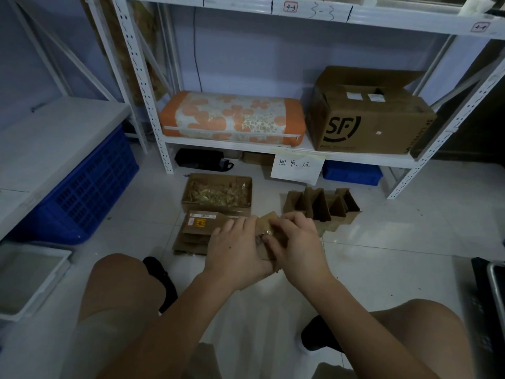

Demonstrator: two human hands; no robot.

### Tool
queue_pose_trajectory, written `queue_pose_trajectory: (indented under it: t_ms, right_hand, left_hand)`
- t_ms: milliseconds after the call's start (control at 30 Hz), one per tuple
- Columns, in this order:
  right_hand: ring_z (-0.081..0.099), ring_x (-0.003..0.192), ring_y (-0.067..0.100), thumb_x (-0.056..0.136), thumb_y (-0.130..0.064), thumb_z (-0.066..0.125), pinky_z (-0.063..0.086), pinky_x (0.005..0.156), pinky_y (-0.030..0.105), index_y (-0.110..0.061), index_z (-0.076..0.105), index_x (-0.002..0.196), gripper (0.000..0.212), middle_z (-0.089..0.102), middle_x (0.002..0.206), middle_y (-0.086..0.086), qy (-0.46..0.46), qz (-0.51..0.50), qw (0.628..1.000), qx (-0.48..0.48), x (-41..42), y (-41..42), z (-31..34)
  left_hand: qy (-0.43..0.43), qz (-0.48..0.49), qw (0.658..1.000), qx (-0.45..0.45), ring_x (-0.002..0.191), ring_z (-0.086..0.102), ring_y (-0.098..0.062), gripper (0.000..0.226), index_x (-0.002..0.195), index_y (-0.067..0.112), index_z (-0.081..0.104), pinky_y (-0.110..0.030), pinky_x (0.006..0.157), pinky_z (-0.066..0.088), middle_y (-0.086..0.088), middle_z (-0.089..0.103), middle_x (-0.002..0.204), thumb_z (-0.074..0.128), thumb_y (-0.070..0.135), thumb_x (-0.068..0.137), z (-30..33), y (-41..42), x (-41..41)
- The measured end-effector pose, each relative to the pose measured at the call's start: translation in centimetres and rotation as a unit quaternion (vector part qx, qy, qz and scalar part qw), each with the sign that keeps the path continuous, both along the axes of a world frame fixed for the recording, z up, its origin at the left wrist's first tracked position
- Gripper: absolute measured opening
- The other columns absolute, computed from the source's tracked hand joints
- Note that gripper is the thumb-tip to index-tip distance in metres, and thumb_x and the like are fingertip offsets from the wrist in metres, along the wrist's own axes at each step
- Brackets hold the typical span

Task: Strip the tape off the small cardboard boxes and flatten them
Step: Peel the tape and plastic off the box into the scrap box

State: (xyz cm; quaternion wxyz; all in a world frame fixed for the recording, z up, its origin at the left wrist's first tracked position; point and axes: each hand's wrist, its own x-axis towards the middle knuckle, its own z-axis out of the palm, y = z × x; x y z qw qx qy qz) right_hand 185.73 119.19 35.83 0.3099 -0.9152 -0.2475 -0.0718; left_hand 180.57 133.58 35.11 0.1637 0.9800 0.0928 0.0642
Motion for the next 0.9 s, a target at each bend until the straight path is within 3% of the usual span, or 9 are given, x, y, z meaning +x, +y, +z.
queue_pose_trajectory:
  t_ms: [133,267,333,400,533,700,800,900]
  right_hand:
    - [0.055,0.1,0.012,0.094,-0.019,0.069,0.051,0.087,0.027,-0.015,0.071,0.097,0.005,0.055,0.112,-0.006,0.051,-0.036,0.996,0.055,0.1,0.1,-0.1]
    - [0.063,0.084,0.006,0.1,-0.023,0.062,0.05,0.064,0.016,-0.023,0.06,0.089,0.011,0.064,0.092,-0.007,0.135,-0.097,0.98,0.113,0.8,-0.8,1.2]
    - [0.067,0.081,0.006,0.101,-0.022,0.06,0.055,0.06,0.019,-0.022,0.058,0.09,0.011,0.068,0.091,-0.005,0.145,-0.108,0.974,0.136,0.9,-1.1,1.5]
    - [0.069,0.081,0.007,0.101,-0.02,0.059,0.061,0.065,0.026,-0.022,0.057,0.091,0.011,0.069,0.092,-0.006,0.131,-0.102,0.974,0.152,0.7,-1.1,1.8]
    - [0.065,0.08,0.006,0.098,-0.019,0.065,0.058,0.068,0.026,-0.02,0.061,0.091,0.009,0.067,0.088,-0.007,0.076,-0.059,0.987,0.131,-0.1,-0.5,2.0]
    - [0.06,0.077,0.015,0.089,-0.008,0.072,0.054,0.069,0.042,-0.017,0.065,0.085,0.012,0.063,0.082,-0.004,-0.047,0.016,0.994,0.097,-0.2,0.0,1.2]
    - [0.065,0.091,0.015,0.088,-0.01,0.072,0.054,0.083,0.029,-0.017,0.077,0.094,0.01,0.07,0.096,-0.002,-0.062,0.085,0.988,0.111,-0.4,0.1,1.5]
    - [0.063,0.101,0.008,0.088,-0.011,0.075,0.049,0.092,0.018,-0.017,0.08,0.097,0.012,0.072,0.108,-0.003,-0.016,0.097,0.987,0.124,-0.6,0.2,1.5]
  left_hand:
    - [-0.027,-0.007,0.999,0.043,0.119,0.051,-0.016,0.089,0.139,0.03,0.045,-0.036,0.096,0.043,0.012,0.056,0.128,0.051,0.086,0.07,-0.1,-0.2,0.4]
    - [-0.029,-0.032,0.998,0.052,0.119,0.05,-0.014,0.097,0.141,0.032,0.041,-0.036,0.099,0.038,0.013,0.053,0.131,0.054,0.093,0.068,-0.3,0.5,0.6]
    - [-0.04,-0.049,0.997,0.042,0.12,0.05,-0.013,0.097,0.142,0.031,0.04,-0.036,0.104,0.036,0.014,0.053,0.132,0.056,0.093,0.069,-0.2,1.0,0.7]
    - [-0.056,-0.054,0.996,0.036,0.122,0.049,-0.013,0.093,0.143,0.03,0.039,-0.036,0.11,0.032,0.013,0.053,0.133,0.065,0.082,0.07,-0.2,1.3,0.8]
    - [-0.037,-0.049,0.996,0.059,0.129,0.047,-0.018,0.096,0.146,0.023,0.033,-0.043,0.12,0.026,0.007,0.05,0.138,0.065,0.069,0.069,-0.1,0.9,1.2]
    - [-0.035,-0.06,0.997,-0.039,0.12,0.043,-0.015,0.105,0.145,0.023,0.031,-0.036,0.105,0.039,0.007,0.043,0.131,0.062,0.079,0.062,-0.2,0.4,0.8]
    - [-0.028,-0.049,0.997,-0.061,0.121,0.038,-0.014,0.111,0.149,0.024,0.025,-0.036,0.106,0.038,0.007,0.038,0.131,0.057,0.083,0.06,-0.4,0.7,0.5]
    - [-0.027,-0.04,0.997,-0.062,0.119,0.037,-0.015,0.107,0.15,0.027,0.021,-0.036,0.105,0.038,0.007,0.036,0.13,0.058,0.08,0.065,-0.6,1.1,0.4]
